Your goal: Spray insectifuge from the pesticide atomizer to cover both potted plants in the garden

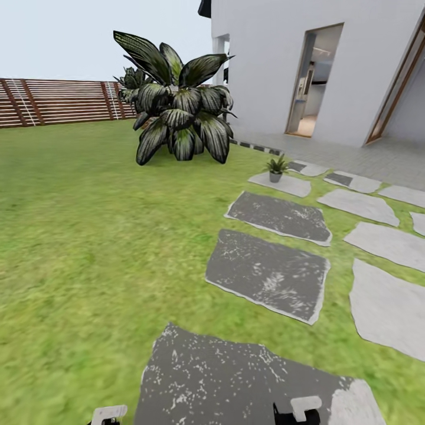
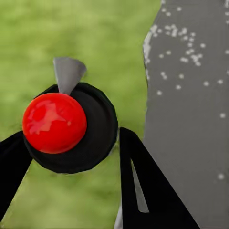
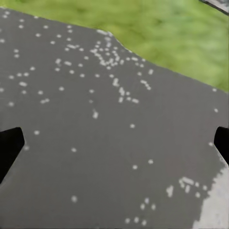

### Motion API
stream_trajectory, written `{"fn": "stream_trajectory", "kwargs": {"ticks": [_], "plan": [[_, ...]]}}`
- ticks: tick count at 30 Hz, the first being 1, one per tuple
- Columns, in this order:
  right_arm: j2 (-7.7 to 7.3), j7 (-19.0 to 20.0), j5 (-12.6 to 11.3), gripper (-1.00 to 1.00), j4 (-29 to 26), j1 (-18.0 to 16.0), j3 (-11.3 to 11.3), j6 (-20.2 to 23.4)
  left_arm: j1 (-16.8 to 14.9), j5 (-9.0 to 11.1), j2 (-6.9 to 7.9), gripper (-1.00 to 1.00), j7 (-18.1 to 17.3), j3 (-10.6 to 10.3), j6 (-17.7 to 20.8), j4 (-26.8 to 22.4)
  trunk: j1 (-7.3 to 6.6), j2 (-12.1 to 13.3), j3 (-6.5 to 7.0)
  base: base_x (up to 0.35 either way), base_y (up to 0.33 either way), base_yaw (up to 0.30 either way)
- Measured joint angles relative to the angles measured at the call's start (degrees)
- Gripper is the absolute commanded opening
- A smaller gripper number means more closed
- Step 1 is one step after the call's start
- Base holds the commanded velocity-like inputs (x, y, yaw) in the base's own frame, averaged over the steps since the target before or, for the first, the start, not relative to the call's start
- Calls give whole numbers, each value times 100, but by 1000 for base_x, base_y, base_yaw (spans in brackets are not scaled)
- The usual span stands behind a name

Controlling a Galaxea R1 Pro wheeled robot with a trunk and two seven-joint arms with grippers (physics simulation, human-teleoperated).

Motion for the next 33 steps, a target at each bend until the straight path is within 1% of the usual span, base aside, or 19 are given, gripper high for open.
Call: {"fn": "stream_trajectory", "kwargs": {"ticks": [4, 11, 20, 24, 33], "plan": [[0, -4, 0, 100, 0, 1, 0, -2, -1, 1, 0, -100, 0, 0, 0, 2, 0, 0, 0, 333, 85, -158], [-3, -7, 0, 100, 1, 1, 0, -3, -2, 1, -1, -100, 0, 0, -1, 3, 0, 0, 5, 335, 72, -283], [-4, -8, 0, 100, 2, 0, 0, -4, -2, 1, 7, -100, 0, -1, -1, -2, 0, 0, 26, 336, 9, -292], [-2, -2, 0, 100, 1, 0, 0, -3, -1, 1, 8, -100, 0, 0, 0, -1, 0, 0, 31, 336, 0, -94], [-38, 11, 21, 100, 14, -1, 0, -4, 0, -3, 2, -100, 0, -8, 0, 1, 0, 0, 32, 336, 0, -8]]}}
